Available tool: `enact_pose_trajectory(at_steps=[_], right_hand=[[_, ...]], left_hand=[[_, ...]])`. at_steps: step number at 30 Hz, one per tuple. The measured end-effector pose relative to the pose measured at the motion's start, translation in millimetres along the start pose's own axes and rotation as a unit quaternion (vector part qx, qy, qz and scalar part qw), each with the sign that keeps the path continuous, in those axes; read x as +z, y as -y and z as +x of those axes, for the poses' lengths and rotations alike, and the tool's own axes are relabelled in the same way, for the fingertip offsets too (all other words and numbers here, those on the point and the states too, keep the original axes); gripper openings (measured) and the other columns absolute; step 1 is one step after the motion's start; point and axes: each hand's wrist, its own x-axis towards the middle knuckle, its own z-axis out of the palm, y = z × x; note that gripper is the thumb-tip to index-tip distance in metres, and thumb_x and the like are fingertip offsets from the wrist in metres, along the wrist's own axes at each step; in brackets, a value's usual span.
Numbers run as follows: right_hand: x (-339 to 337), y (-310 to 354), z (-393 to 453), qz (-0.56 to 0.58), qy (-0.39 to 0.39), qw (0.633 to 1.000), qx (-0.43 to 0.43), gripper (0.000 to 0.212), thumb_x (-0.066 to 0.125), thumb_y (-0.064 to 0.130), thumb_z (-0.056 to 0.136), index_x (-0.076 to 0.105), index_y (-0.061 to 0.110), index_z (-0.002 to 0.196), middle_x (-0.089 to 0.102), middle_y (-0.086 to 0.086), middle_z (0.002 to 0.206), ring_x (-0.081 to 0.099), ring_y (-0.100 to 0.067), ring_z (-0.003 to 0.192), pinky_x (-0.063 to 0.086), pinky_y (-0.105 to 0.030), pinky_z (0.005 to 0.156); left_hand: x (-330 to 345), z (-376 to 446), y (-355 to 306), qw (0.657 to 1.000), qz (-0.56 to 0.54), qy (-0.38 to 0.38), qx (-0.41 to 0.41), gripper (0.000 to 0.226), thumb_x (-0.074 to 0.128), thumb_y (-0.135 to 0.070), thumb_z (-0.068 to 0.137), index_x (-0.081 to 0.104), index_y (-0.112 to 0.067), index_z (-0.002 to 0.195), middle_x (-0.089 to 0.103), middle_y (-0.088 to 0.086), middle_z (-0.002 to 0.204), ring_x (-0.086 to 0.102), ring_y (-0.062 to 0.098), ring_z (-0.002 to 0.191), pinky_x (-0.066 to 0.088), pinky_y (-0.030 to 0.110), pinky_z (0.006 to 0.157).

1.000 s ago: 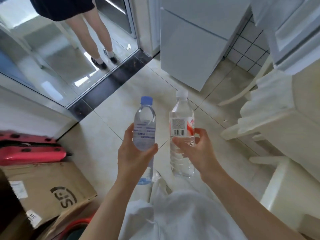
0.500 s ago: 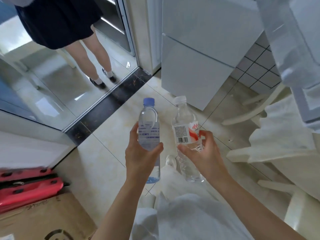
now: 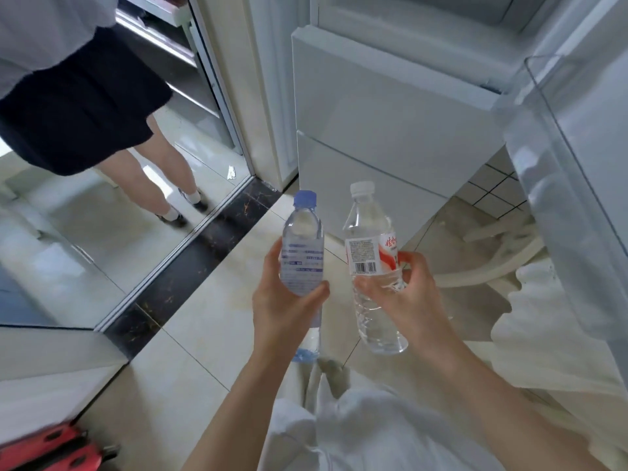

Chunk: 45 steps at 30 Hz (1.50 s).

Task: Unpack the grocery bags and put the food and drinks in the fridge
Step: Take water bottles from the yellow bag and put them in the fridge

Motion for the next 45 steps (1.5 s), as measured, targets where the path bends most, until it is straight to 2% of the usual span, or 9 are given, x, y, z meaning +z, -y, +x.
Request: enact_pose_trajectory(at_steps=[5, 9, 15, 23, 28, 33, 36, 40, 45], right_hand=[[14.7, 37.2, 53.8, 0.044, -0.043, 0.998, 0.028, 0.058, 0.082, 0.037, 0.070, 0.044, 0.029, 0.113, 0.061, 0.020, 0.098, 0.058, 0.005, 0.090, 0.047, -0.027, 0.083], [26.3, 77.9, 98.2, 0.098, -0.090, 0.991, 0.032, 0.058, 0.083, 0.036, 0.069, 0.046, 0.029, 0.114, 0.065, 0.014, 0.103, 0.063, 0.001, 0.091, 0.053, -0.034, 0.088], [28.5, 135.4, 153.8, 0.138, -0.157, 0.978, 0.002, 0.058, 0.083, 0.038, 0.067, 0.046, 0.035, 0.112, 0.064, 0.019, 0.102, 0.063, 0.011, 0.085, 0.053, -0.024, 0.079], [-9.9, 196.9, 214.9, 0.183, -0.235, 0.954, -0.021, 0.051, 0.084, 0.036, 0.066, 0.047, 0.041, 0.102, 0.065, 0.019, 0.098, 0.065, 0.006, 0.079, 0.055, -0.023, 0.072], [-54.4, 228.4, 259.4, 0.208, -0.256, 0.943, -0.053, 0.065, 0.085, 0.042, 0.057, 0.051, 0.036, 0.112, 0.068, 0.015, 0.102, 0.068, -0.003, 0.087, 0.058, -0.040, 0.081], [-99.1, 259.5, 305.7, 0.233, -0.260, 0.930, -0.111, 0.060, 0.086, 0.033, 0.060, 0.054, 0.033, 0.111, 0.070, 0.018, 0.098, 0.069, -0.001, 0.087, 0.057, -0.041, 0.083], [-121.5, 278.9, 333.2, 0.241, -0.280, 0.920, -0.135, 0.055, 0.086, 0.028, 0.064, 0.055, 0.029, 0.110, 0.072, 0.011, 0.096, 0.070, -0.006, 0.086, 0.057, -0.040, 0.083], [-147.0, 304.0, 362.9, 0.254, -0.311, 0.900, -0.168, 0.053, 0.084, 0.027, 0.067, 0.055, 0.027, 0.112, 0.072, 0.016, 0.091, 0.069, 0.000, 0.083, 0.053, -0.025, 0.075], [-170.8, 335.0, 402.2, 0.244, -0.363, 0.878, -0.197, 0.054, 0.085, 0.030, 0.067, 0.055, 0.026, 0.112, 0.070, 0.011, 0.096, 0.068, 0.001, 0.085, 0.055, -0.027, 0.078]], left_hand=[[-5.9, 80.7, -34.3, 0.997, 0.023, 0.058, 0.039, 0.075, 0.079, -0.016, 0.070, 0.043, -0.045, 0.130, 0.066, -0.022, 0.097, 0.062, -0.012, 0.081, 0.046, 0.003, 0.062], [-17.0, 147.3, -71.3, 0.990, 0.060, 0.100, 0.078, 0.080, 0.079, -0.020, 0.068, 0.042, -0.037, 0.138, 0.066, -0.020, 0.097, 0.059, -0.015, 0.081, 0.040, -0.002, 0.059], [-18.9, 228.2, -127.7, 0.976, 0.062, 0.141, 0.156, 0.082, 0.080, -0.025, 0.068, 0.040, -0.046, 0.135, 0.068, -0.019, 0.105, 0.066, 0.001, 0.093, 0.055, 0.025, 0.076], [18.2, 298.2, -222.7, 0.953, -0.001, 0.172, 0.248, 0.082, 0.083, -0.019, 0.069, 0.041, -0.043, 0.136, 0.064, -0.029, 0.099, 0.064, -0.009, 0.089, 0.050, 0.009, 0.068], [55.9, 333.6, -286.1, 0.935, -0.053, 0.177, 0.303, 0.081, 0.083, -0.015, 0.072, 0.041, -0.041, 0.137, 0.065, -0.021, 0.106, 0.065, -0.005, 0.090, 0.054, 0.015, 0.070], [92.6, 360.4, -348.5, 0.920, -0.078, 0.144, 0.355, 0.078, 0.082, -0.015, 0.072, 0.039, -0.053, 0.124, 0.065, -0.017, 0.106, 0.066, 0.001, 0.092, 0.057, 0.020, 0.074], [109.7, 376.8, -380.7, 0.917, -0.100, 0.134, 0.361, 0.072, 0.081, -0.012, 0.072, 0.044, -0.049, 0.120, 0.068, -0.012, 0.100, 0.070, 0.007, 0.086, 0.060, 0.028, 0.073], [125.9, 400.8, -417.0, 0.906, -0.123, 0.137, 0.382, 0.051, 0.080, -0.009, 0.071, 0.056, -0.024, 0.114, 0.071, -0.007, 0.090, 0.072, 0.013, 0.080, 0.061, 0.038, 0.074], [140.7, 427.3, -466.4, 0.886, -0.143, 0.143, 0.416, 0.057, 0.081, -0.012, 0.074, 0.052, -0.021, 0.122, 0.072, -0.007, 0.096, 0.072, 0.011, 0.086, 0.060, 0.038, 0.078]])
